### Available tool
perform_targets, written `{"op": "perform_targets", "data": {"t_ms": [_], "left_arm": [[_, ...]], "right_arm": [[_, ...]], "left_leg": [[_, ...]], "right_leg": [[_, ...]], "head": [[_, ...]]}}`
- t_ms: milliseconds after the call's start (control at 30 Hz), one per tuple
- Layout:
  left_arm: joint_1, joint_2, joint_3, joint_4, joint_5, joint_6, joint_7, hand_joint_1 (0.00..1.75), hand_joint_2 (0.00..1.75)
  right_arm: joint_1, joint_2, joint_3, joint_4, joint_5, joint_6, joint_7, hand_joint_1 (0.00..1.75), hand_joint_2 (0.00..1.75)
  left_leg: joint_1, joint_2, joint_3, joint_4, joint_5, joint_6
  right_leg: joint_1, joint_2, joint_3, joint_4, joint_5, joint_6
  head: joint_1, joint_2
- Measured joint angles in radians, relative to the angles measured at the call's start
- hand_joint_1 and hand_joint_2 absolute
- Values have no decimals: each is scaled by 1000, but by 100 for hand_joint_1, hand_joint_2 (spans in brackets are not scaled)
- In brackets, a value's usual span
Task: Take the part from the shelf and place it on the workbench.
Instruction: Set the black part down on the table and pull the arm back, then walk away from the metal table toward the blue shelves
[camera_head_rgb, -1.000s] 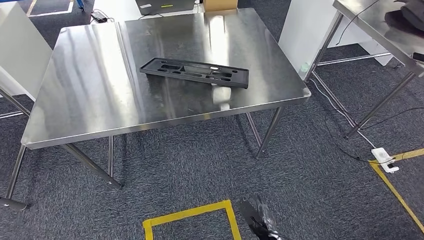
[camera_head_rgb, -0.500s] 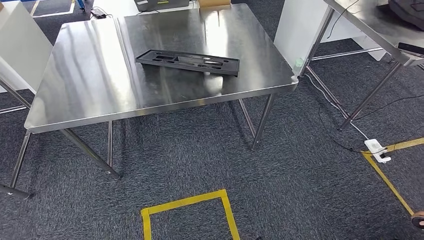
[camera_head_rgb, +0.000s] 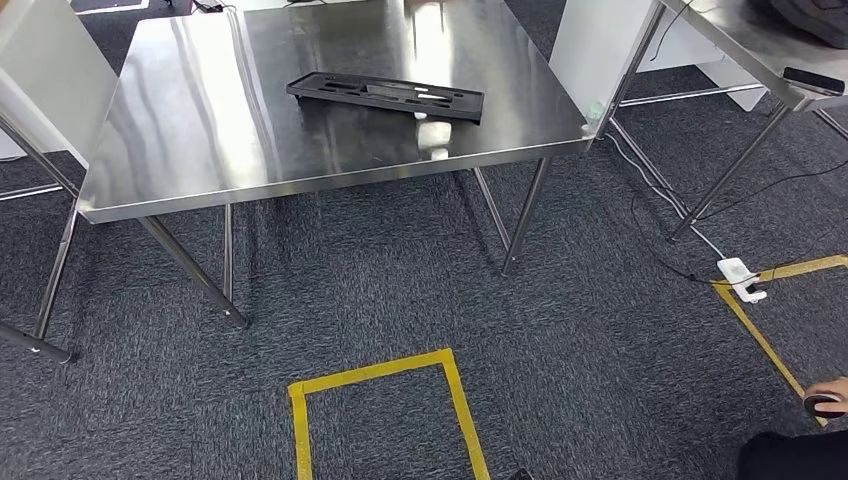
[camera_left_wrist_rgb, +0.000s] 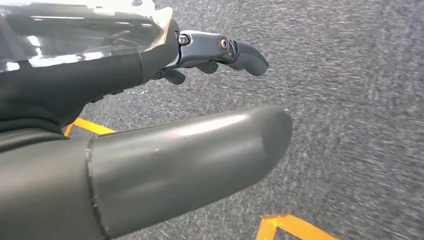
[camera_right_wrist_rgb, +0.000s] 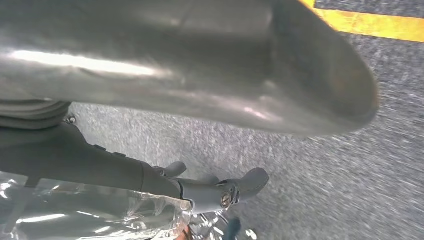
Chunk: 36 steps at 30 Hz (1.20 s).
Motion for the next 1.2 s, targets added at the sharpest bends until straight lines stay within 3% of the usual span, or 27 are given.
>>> {"op": "perform_targets", "data": {"t_ms": [67, 133, 167, 233, 300, 333, 400, 467, 533, 567, 667, 733, 800, 833, 867, 900, 933, 1000, 1067, 1100, 1167, 1200], "left_arm": [[-2, 1, 0, 0, -11, -6, -1, 0, 0], [-3, 3, 0, 0, -23, -13, -1, 0, 0], [-3, 4, -1, 0, -27, -15, -1, 0, 0], [-1, 5, -1, 1, -32, -17, -1, 0, 0], [0, 5, 0, 1, -34, -17, -1, 0, 0], [-1, 5, -1, 1, -34, -17, -1, 0, 0], [-2, 5, -1, 1, -36, -17, 0, 0, 0], [-3, 5, -1, 1, -40, -18, 0, 0, 0], [-6, 5, -1, 1, -46, -21, 1, 0, 0], [-7, 5, -2, 1, -50, -23, 1, 0, 0], [-9, 3, -6, 2, -55, -30, 1, 0, 0], [-11, 2, -11, 2, -55, -31, 0, 0, 0], [-12, 2, -14, 2, -58, -33, 0, 0, 0], [-12, 2, -15, 2, -59, -34, 0, 0, 0], [-12, 2, -16, 2, -60, -35, 0, 0, 0], [-12, 1, -16, 3, -61, -35, 0, 0, 0], [-12, 1, -16, 3, -62, -35, 0, 0, 0], [-13, 0, -16, 2, -62, -36, 0, 0, 0], [-13, -1, -16, 2, -62, -36, 0, 0, 0], [-13, -2, -16, 2, -62, -35, 0, 0, 0], [-11, -3, -16, 3, -59, -33, 0, 0, 0], [-10, -3, -15, 4, -57, -31, 0, 0, 0]], "right_arm": [[-10, 1, -18, 3, 6, 12, -1, 0, 0], [-12, 3, -36, 8, 4, 27, -3, 0, 0], [-10, 4, -44, 10, 1, 32, -3, 0, 0], [-4, 4, -57, 13, -3, 38, -3, 0, 0], [0, 4, -66, 15, -5, 39, -3, 0, 0], [1, 4, -70, 16, -5, 39, -3, 0, 0], [1, 3, -77, 17, -8, 40, -3, 0, 0], [2, 2, -81, 18, -10, 42, -2, 0, 0], [2, 1, -87, 18, -11, 44, -2, 0, 0], [1, 1, -90, 18, -12, 45, -2, 0, 0], [1, -3, -97, 19, -12, 47, -4, 0, 0], [3, -6, -100, 20, -14, 47, -5, 0, 0], [4, -9, -103, 20, -14, 48, -6, 0, 0], [4, -10, -104, 20, -14, 48, -6, 0, 0], [4, -12, -106, 20, -14, 48, -6, 0, 0], [4, -13, -107, 20, -14, 48, -6, 0, 0], [4, -15, -108, 20, -14, 48, -6, 0, 0], [2, -17, -109, 20, -14, 51, -8, 0, 0], [-3, -19, -109, 20, -11, 56, -10, 0, 0], [-5, -20, -109, 20, -9, 60, -11, 0, 0], [-6, -21, -109, 21, -6, 66, -10, 0, 0], [-7, -21, -109, 22, -6, 70, -10, 0, 0]], "left_leg": [[-3, 2, -15, 8, 20, -10], [0, 0, -24, 10, 30, -19], [2, -3, -29, 22, 10, -24], [8, -7, -43, 91, -82, -35], [11, -8, -60, 212, -172, -43], [11, -8, -64, 263, -187, -44], [12, -8, -37, 293, -164, -43], [11, -11, 44, 196, -125, -35], [7, -18, 118, 81, -126, -24], [4, -20, 134, 49, -133, -19], [2, -17, 123, 14, -120, -1], [5, -13, 101, -5, -96, 17], [4, -10, 72, -5, -69, 25], [3, -8, 56, -4, -56, 25], [2, -6, 41, -4, -44, 24], [3, -4, 25, -4, -31, 22], [3, -3, 10, -3, -18, 19], [2, -3, -15, 0, 7, 9], [-2, -3, -27, 2, 31, -4], [-2, -3, -29, 0, 43, -10], [4, -4, -35, -3, 53, -22], [7, -6, -42, 9, 27, -28]], "right_leg": [[4, 4, 59, -108, -37, -14], [0, 3, 50, -118, -37, -29], [-3, 1, 44, -117, -29, -40], [-6, -6, 30, -116, -11, -62], [-1, -9, 8, -111, 6, -73], [1, -9, -5, -105, 14, -72], [3, -10, -38, -86, 27, -69], [2, -9, -66, -64, 34, -63], [5, -10, -85, -51, 43, -51], [5, -10, -91, -49, 50, -44], [8, -10, -116, -41, 62, -25], [11, -6, -146, 11, 9, -30], [6, -2, -180, 124, -74, -38], [4, -1, -190, 181, -99, -35], [2, 0, -187, 216, -104, -25], [1, 0, -169, 218, -90, -12], [-2, 0, -134, 183, -65, 1], [-6, 1, -20, 30, -34, 14], [-5, 6, 57, -95, -40, 1], [-1, 9, 67, -118, -43, -10], [-4, 7, 48, -115, -28, -32], [-7, 4, 36, -114, -15, -45]], "head": [[-1, 0], [-2, 0], [-3, 0], [-5, 0], [-6, 0], [-6, 0], [-7, 0], [-7, 0], [-6, 0], [-6, 0], [-6, 0], [-1, 0], [3, 0], [4, 0], [4, 0], [4, 0], [4, 0], [6, 0], [4, 0], [3, 0], [-1, 0], [-2, 0]]}}
